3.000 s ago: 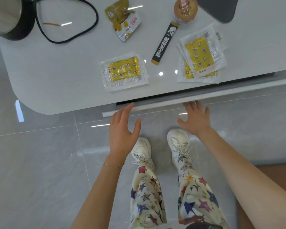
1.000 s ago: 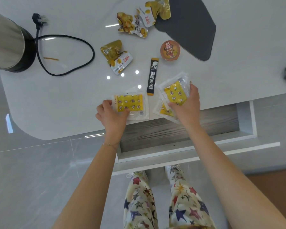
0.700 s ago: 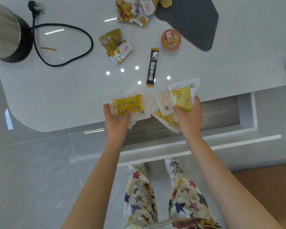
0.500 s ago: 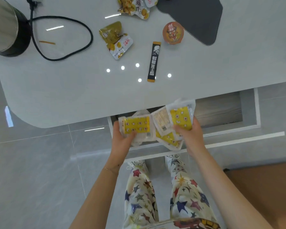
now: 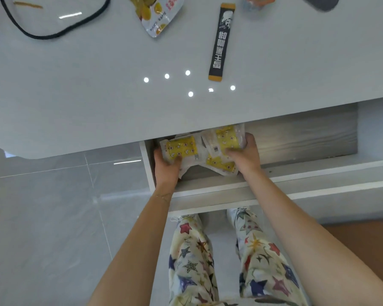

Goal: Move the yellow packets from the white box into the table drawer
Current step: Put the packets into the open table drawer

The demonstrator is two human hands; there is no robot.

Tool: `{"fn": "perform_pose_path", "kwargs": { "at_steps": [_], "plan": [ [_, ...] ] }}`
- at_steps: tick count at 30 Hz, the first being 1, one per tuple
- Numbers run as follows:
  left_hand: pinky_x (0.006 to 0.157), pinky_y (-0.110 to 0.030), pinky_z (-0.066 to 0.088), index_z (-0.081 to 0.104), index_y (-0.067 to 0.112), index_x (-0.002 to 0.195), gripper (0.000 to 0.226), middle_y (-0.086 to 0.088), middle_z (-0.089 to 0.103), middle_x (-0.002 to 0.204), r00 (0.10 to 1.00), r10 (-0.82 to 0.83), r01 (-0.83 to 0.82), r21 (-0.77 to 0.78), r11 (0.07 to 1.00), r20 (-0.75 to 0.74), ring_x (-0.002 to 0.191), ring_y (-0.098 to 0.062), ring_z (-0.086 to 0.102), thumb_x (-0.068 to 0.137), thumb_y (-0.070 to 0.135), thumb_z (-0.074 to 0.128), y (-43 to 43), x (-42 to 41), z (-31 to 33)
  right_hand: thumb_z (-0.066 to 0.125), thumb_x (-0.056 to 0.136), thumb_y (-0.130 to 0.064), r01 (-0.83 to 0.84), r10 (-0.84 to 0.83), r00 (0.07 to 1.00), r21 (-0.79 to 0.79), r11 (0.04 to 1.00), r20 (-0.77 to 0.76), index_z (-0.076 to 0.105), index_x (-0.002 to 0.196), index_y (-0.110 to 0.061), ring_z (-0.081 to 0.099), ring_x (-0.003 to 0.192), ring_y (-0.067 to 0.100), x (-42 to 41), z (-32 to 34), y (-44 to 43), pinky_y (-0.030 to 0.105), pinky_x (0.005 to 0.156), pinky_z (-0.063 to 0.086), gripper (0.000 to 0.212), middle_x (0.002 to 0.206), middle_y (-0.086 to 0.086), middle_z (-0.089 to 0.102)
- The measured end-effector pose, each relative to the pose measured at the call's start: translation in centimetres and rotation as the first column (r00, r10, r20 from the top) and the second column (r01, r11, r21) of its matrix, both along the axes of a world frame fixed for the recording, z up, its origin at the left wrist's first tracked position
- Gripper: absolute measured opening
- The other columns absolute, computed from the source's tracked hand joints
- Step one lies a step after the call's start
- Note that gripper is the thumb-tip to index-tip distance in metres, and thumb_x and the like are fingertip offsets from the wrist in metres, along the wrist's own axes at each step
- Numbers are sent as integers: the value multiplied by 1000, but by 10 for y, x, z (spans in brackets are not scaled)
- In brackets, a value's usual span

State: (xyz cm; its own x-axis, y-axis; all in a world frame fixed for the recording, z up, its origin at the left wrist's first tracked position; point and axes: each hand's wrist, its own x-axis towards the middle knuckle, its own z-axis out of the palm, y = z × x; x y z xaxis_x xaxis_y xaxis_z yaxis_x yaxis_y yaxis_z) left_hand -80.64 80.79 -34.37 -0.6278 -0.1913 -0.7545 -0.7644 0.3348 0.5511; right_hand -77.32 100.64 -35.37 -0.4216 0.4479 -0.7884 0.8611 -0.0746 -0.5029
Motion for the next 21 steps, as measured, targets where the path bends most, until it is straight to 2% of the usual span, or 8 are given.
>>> {"fn": "perform_pose_path", "kwargs": {
  "at_steps": [3,6,10,13,15,17,19,21],
  "plan": [
    [109,-35,37,31,14,144,70,-2,47,136,990,-117,113,-62,992,-78,129,-20,44,85,11,69,1,3,15,78,71,-21,-182,187,982,189,965,-5,47,131,-21,52,115,25,9,10,2,40,96,46,67,126,5,54],
    [109,-32,32,33,14,147,72,-9,39,145,947,-275,243,-189,952,-168,132,-23,37,85,16,70,4,9,43,73,73,-38,-426,447,894,356,832,25,39,139,-24,39,127,29,16,38,5,46,103,38,75,138,6,44],
    [108,-42,37,36,17,146,62,-9,39,148,812,-539,449,-350,822,-223,134,-27,38,90,29,62,9,18,97,72,71,-35,-685,764,637,531,499,103,47,133,-19,44,125,33,15,93,4,50,105,36,69,132,7,52],
    [107,-44,34,34,22,147,59,-5,43,146,695,-693,543,-490,681,-192,132,-27,42,93,36,55,11,22,149,71,71,-31,-762,884,445,579,289,144,50,131,-18,45,127,36,11,148,-5,56,108,31,65,132,8,53],
    [110,-43,31,34,24,147,60,-4,45,145,663,-727,545,-549,634,-181,133,-28,41,93,38,55,11,21,185,68,72,-33,-770,912,388,590,242,133,45,135,-20,43,131,36,1,188,-12,57,109,31,68,136,8,51],
    [111,-43,29,32,24,149,64,-5,44,146,674,-719,522,-579,626,-170,135,-28,38,92,41,56,7,18,223,61,79,-38,-777,927,353,592,215,127,38,142,-23,34,138,35,-12,232,-17,54,114,24,69,145,6,44],
    [114,-43,25,26,27,151,67,-5,39,149,700,-695,501,-580,642,-165,138,-27,33,92,43,54,-2,13,262,47,86,-47,-785,931,342,583,208,127,29,149,-27,22,144,32,-26,279,-23,51,117,14,68,153,4,33],
    [115,-43,23,22,28,152,68,-4,36,151,728,-663,462,-591,662,-173,139,-27,30,92,45,52,-16,10,300,28,84,-58,-777,939,324,600,192,119,21,151,-30,18,145,32,-38,322,-30,51,118,11,74,157,4,27]
  ]
}}
